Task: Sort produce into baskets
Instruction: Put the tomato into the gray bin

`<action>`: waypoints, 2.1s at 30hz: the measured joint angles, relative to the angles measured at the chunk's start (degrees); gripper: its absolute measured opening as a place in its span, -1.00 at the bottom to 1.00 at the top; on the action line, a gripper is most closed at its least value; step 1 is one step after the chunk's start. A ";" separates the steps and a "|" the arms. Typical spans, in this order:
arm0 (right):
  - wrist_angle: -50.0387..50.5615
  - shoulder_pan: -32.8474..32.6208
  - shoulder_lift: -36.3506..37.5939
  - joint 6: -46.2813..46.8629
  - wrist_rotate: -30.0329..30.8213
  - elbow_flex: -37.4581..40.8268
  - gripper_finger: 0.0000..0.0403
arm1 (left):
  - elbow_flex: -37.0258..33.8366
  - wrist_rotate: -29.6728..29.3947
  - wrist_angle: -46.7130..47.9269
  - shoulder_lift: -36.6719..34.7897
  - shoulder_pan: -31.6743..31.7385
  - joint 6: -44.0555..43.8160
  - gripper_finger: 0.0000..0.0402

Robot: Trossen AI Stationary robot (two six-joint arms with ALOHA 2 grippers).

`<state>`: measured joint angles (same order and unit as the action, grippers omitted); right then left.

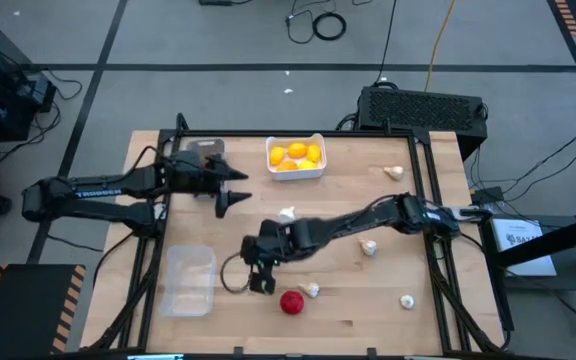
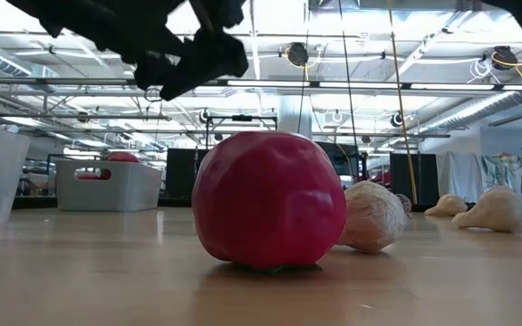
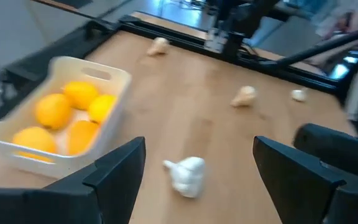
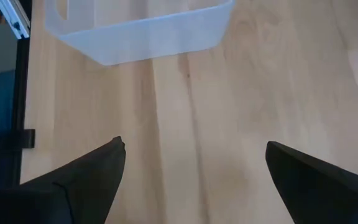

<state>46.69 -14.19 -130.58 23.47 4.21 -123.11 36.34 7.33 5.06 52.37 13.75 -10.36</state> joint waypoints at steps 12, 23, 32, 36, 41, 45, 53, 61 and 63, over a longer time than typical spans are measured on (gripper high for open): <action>0.27 -12.99 0.00 13.77 14.08 0.00 0.86 | -0.02 -2.07 -8.64 -0.43 -19.21 -8.42 0.52; -0.70 -19.38 -0.02 22.72 15.80 0.00 0.86 | -0.02 -10.78 -10.68 -0.32 -31.70 -7.10 0.52; -0.73 -22.94 -0.04 27.67 15.75 0.00 0.86 | -0.02 -11.68 -10.56 -0.30 -33.81 -5.81 0.52; -0.72 -24.58 -0.04 28.94 15.71 0.00 0.86 | -0.02 -12.33 -10.27 -0.23 -33.78 -6.30 0.52; -0.62 -26.17 -0.04 29.64 15.60 0.00 0.86 | -0.02 -12.37 -9.69 2.50 -34.58 -8.69 0.52; -0.59 -26.81 -0.07 28.32 15.62 0.00 0.86 | -0.02 -12.36 -10.22 5.36 -36.10 -7.32 0.52; 3.43 -27.18 -0.07 27.91 15.37 0.00 0.86 | -0.02 -12.39 -8.87 10.86 -39.84 -7.36 0.52; 5.78 -27.15 -0.07 26.62 15.56 0.00 0.86 | -0.02 -12.38 -8.40 15.01 -43.45 -7.40 0.52; 5.78 -27.15 -0.07 26.68 15.63 0.00 0.86 | -0.02 -12.38 -8.46 15.62 -44.11 -7.41 0.52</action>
<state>52.47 -41.34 -130.65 50.14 19.85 -123.11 36.32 -5.05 -3.40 67.99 -30.36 -17.77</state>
